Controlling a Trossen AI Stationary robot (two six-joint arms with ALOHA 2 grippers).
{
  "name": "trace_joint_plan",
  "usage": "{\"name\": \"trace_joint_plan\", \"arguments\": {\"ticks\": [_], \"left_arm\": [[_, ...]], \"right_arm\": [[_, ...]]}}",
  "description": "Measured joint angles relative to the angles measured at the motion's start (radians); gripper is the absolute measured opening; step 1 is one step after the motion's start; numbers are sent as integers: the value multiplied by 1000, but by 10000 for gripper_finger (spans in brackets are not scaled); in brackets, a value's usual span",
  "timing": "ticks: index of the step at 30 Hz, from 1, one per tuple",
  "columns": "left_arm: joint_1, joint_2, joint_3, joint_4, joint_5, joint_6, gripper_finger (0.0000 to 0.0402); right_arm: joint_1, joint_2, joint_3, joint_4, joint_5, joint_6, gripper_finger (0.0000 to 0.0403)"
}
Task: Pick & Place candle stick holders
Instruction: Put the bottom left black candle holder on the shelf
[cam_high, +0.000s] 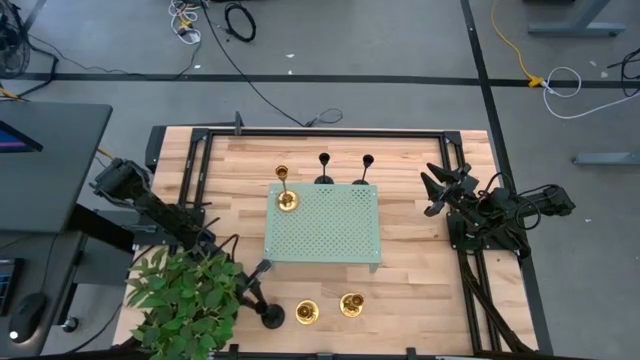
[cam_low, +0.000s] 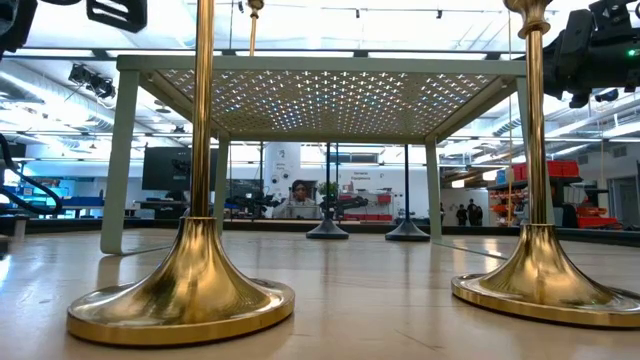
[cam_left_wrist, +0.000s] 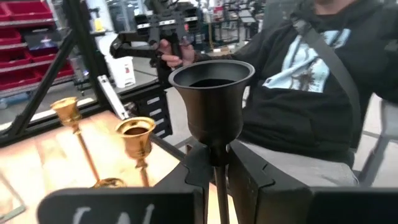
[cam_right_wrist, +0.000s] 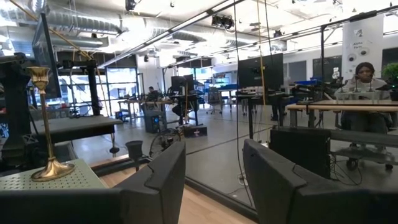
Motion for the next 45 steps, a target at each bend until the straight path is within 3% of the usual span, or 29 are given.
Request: {"name": "trace_joint_plan", "arguments": {"ticks": [15, 45], "left_arm": [[77, -2, 0, -6, 37, -53, 34], [129, -210, 0, -225, 61, -20, 36]], "right_arm": [[0, 0, 0, 0, 0, 0, 162], [0, 0, 0, -7, 0, 0, 162]]}}
